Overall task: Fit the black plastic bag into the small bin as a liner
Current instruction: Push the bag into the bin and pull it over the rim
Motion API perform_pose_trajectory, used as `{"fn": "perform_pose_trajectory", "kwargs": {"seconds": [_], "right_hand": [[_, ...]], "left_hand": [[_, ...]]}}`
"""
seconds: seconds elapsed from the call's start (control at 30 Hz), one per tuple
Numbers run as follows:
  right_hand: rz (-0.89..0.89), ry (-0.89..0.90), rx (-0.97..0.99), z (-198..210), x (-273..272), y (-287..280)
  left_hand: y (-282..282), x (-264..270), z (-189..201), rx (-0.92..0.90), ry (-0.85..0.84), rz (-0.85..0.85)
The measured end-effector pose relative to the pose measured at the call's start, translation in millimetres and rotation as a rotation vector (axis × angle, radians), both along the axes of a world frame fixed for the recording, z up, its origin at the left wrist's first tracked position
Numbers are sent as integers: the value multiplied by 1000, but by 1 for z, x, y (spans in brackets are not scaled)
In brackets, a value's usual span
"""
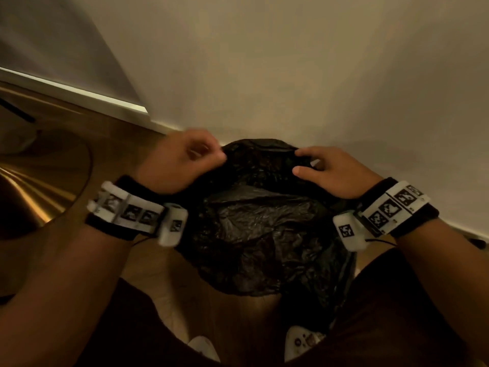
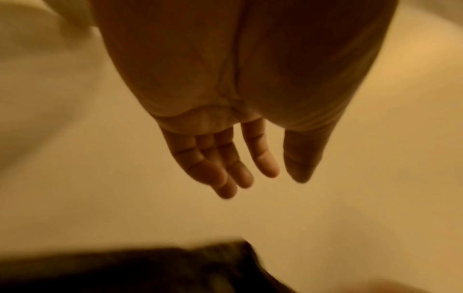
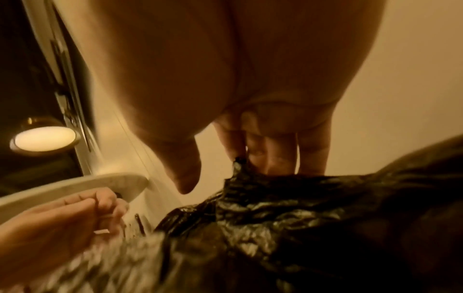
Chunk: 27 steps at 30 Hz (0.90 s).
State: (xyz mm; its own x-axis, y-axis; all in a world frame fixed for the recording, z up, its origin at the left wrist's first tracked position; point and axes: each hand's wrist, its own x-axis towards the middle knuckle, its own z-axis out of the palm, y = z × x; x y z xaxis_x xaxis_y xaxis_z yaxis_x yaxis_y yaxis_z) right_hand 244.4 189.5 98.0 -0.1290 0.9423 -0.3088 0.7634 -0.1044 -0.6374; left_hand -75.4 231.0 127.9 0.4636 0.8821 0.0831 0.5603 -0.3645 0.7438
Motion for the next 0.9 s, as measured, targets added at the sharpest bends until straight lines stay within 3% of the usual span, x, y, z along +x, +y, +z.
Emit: {"fn": "perform_pose_trajectory", "kwargs": {"seconds": [0.1,0.17,0.23,0.33,0.43,0.53,0.63,0.7,0.77,0.9], "right_hand": [[32,-15,-63,-21,-1,4],[59,-102,-173,-47,6,2],[88,-175,-247,-71,15,-2],[84,-239,-248,-93,23,-7],[27,-300,-222,-103,28,-7],[-4,-292,-178,-101,30,-8],[-108,-323,95,-80,26,-14],[-160,-218,272,-60,9,-22],[-99,-113,199,-50,-12,-36],[29,-175,-175,-88,-47,-68]], "left_hand": [[-20,28,-54,-94,446,-224],[-34,21,-99,-170,724,-194],[-42,7,-127,-186,815,-176],[-47,-12,-146,-307,829,-228],[-45,-24,-148,-318,852,-267],[-37,-34,-136,-349,690,-324],[-23,-42,-103,-394,470,-319],[-16,-38,-92,-287,407,-257],[-15,-23,-99,-194,352,-216],[-4,3,-144,-242,398,-160]]}}
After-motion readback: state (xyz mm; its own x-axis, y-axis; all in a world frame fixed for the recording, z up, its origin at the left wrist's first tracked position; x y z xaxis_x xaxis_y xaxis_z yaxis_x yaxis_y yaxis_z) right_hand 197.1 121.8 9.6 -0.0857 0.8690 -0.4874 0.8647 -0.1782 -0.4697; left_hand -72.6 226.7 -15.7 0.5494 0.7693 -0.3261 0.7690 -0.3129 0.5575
